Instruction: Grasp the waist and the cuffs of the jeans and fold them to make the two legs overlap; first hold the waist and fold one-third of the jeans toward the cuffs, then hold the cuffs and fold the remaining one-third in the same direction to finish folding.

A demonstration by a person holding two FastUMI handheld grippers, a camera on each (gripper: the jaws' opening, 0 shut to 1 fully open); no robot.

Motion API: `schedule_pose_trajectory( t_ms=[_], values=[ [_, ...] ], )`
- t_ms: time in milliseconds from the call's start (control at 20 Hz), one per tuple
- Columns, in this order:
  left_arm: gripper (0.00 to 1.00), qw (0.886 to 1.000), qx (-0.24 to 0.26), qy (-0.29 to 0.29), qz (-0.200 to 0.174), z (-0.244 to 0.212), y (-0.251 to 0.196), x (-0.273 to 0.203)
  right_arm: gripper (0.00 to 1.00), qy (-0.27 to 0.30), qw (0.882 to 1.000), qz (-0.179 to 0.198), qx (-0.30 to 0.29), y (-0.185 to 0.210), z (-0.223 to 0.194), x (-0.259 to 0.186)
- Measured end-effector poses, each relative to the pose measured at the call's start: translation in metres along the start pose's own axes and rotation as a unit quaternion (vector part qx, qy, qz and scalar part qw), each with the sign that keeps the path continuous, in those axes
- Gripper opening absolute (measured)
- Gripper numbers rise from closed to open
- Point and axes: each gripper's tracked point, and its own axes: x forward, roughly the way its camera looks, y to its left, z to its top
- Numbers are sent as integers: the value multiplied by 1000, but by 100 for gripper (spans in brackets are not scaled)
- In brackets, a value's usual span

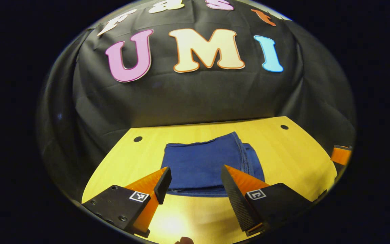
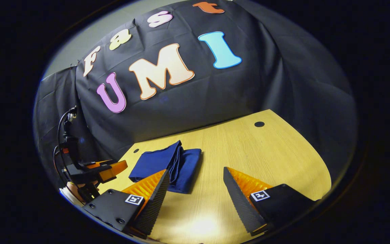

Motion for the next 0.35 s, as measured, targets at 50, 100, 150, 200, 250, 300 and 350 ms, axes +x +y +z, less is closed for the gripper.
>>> schedule_pose_trajectory(
  t_ms=[50, 100, 150, 200, 250, 300, 350],
  values=[
    [89, 1000, -7, -3, 6, 0, 5, -2, 94, -3, 1000, 3, 2, 3, 1, -1],
    [89, 1000, -12, -5, 11, 0, 9, -4, 98, -6, 1000, 4, 3, 4, 2, -1],
    [89, 1000, -14, -4, 15, -2, 12, -6, 98, -6, 1000, 5, 2, 3, 2, -2],
    [90, 1000, -11, -2, 18, -3, 14, -7, 98, -7, 1000, 4, 0, 3, 2, -2],
    [89, 1000, -9, -3, 20, -2, 16, -8, 98, -10, 1000, 3, -1, 3, 3, -3],
    [90, 1000, -7, -7, 21, 0, 18, -9, 98, -12, 1000, 4, -2, 3, 4, -3],
    [90, 1000, -7, -10, 21, 1, 18, -10, 98, -12, 1000, 3, -2, 4, 4, -4]
  ],
)
